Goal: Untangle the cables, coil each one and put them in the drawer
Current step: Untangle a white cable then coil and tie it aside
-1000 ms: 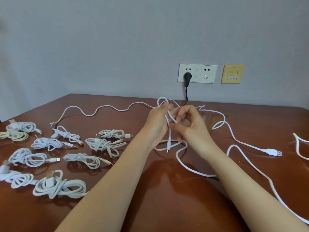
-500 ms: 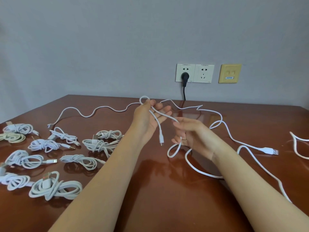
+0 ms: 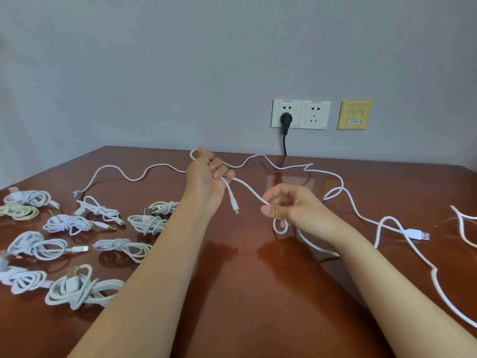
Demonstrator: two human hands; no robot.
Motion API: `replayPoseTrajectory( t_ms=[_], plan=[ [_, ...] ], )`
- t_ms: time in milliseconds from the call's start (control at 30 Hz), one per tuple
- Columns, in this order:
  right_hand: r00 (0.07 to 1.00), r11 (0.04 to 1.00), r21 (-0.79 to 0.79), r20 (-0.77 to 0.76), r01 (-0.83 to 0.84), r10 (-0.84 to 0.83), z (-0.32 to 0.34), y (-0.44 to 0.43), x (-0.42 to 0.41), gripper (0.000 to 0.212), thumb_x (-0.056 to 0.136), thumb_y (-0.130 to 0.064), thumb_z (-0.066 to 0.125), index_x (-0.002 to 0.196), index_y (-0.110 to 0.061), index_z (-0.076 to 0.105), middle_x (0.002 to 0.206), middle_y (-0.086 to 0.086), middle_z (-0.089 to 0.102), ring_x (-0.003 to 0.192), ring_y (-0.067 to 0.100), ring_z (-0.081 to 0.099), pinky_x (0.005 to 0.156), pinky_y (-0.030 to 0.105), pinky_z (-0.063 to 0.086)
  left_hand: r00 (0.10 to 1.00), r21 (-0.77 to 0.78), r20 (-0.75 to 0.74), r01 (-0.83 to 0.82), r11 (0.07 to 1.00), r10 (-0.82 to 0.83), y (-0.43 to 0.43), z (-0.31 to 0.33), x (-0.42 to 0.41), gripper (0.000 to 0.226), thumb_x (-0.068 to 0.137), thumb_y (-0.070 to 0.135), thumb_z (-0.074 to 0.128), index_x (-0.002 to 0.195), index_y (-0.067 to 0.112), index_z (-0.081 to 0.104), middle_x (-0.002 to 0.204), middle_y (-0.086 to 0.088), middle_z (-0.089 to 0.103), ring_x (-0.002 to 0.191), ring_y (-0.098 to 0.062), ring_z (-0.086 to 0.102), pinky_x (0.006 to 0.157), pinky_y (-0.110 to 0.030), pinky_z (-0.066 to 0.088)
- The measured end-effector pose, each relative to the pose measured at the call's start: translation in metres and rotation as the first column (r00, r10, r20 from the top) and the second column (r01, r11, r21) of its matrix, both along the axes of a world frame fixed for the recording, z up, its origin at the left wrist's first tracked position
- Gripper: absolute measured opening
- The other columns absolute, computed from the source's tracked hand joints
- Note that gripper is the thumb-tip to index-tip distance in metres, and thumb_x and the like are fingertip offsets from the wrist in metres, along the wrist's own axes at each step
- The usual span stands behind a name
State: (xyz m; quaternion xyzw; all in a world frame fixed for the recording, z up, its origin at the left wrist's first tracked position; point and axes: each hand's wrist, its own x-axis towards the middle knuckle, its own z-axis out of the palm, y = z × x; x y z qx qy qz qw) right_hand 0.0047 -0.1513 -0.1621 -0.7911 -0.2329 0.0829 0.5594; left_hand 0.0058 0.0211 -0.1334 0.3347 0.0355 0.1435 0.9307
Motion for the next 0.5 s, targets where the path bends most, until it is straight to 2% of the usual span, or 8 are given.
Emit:
replayPoseTrajectory(
  t_ms=[67,167,200,267,333,400,500],
  plan=[
    [0.999,0.999,-0.015,-0.013,-0.032,0.032,0.003,-0.001,-0.002,0.007,0.086,-0.007,0.063,0.084,-0.012,0.06,0.06,0.002,0.055,0.048,0.011,0.047,0.053,0.015,0.042,1.0,-0.002,-0.014,-0.014,1.0,0.014,0.0,0.001,-0.001,0.035,0.102,0.016,0.024,0.068,0.015,0.032,0.038,0.007,0.024,0.028,-0.006,0.02,0.035,-0.014,0.024],
    [1.0,1.0,-0.029,0.022,-0.003,0.003,0.004,-0.003,-0.002,0.01,0.087,-0.005,0.062,0.081,-0.014,0.06,0.06,0.002,0.053,0.052,0.015,0.046,0.058,0.021,0.041,0.998,0.043,-0.029,-0.053,0.998,0.055,-0.003,0.005,-0.002,0.035,0.102,0.015,0.024,0.068,0.017,0.032,0.038,0.008,0.023,0.029,-0.006,0.019,0.035,-0.015,0.021],
    [0.997,0.998,-0.061,0.07,0.014,-0.01,0.004,-0.003,-0.002,0.012,0.086,-0.005,0.062,0.081,-0.016,0.06,0.062,0.002,0.053,0.055,0.014,0.047,0.06,0.022,0.041,0.997,0.074,-0.035,-0.062,0.995,0.064,-0.004,0.007,-0.002,0.035,0.103,0.016,0.025,0.068,0.017,0.031,0.038,0.008,0.023,0.029,-0.006,0.019,0.036,-0.016,0.021],
    [0.966,0.978,-0.192,0.256,0.085,-0.033,0.004,-0.003,-0.004,0.012,0.088,-0.007,0.06,0.082,-0.019,0.06,0.064,-0.005,0.054,0.054,0.005,0.047,0.059,0.015,0.039,0.997,0.135,-0.052,-0.045,0.99,0.052,-0.005,0.008,-0.002,0.035,0.101,0.012,0.026,0.067,0.018,0.028,0.039,0.008,0.023,0.032,-0.007,0.02,0.043,-0.02,0.024],
    [0.883,0.931,-0.315,0.468,0.181,-0.014,0.005,0.0,-0.007,0.008,0.09,-0.014,0.058,0.088,-0.02,0.063,0.065,-0.012,0.051,0.058,0.002,0.047,0.059,0.016,0.036,0.997,0.213,-0.069,-0.017,0.977,0.033,-0.006,0.008,-0.003,0.032,0.093,0.001,0.025,0.065,0.018,0.025,0.043,0.006,0.025,0.038,-0.009,0.021,0.049,-0.022,0.025],
    [0.792,0.886,-0.389,0.61,0.251,0.044,0.004,0.004,-0.011,0.013,0.092,-0.017,0.054,0.097,-0.019,0.066,0.076,-0.01,0.048,0.072,0.009,0.05,0.068,0.027,0.039,0.997,0.304,-0.079,0.006,0.953,0.019,-0.006,0.006,-0.003,0.032,0.087,-0.004,0.024,0.064,0.018,0.025,0.047,0.005,0.027,0.047,-0.011,0.02,0.053,-0.023,0.024],
    [0.707,0.865,-0.376,0.706,0.334,0.034,0.005,0.008,-0.01,0.017,0.092,-0.012,0.051,0.101,-0.016,0.066,0.084,-0.003,0.048,0.082,0.026,0.053,0.071,0.036,0.045,0.995,0.472,-0.094,0.028,0.881,0.019,-0.007,0.003,-0.002,0.034,0.09,-0.007,0.028,0.064,0.016,0.029,0.056,0.002,0.03,0.051,-0.011,0.026,0.055,-0.022,0.028]
  ],
)
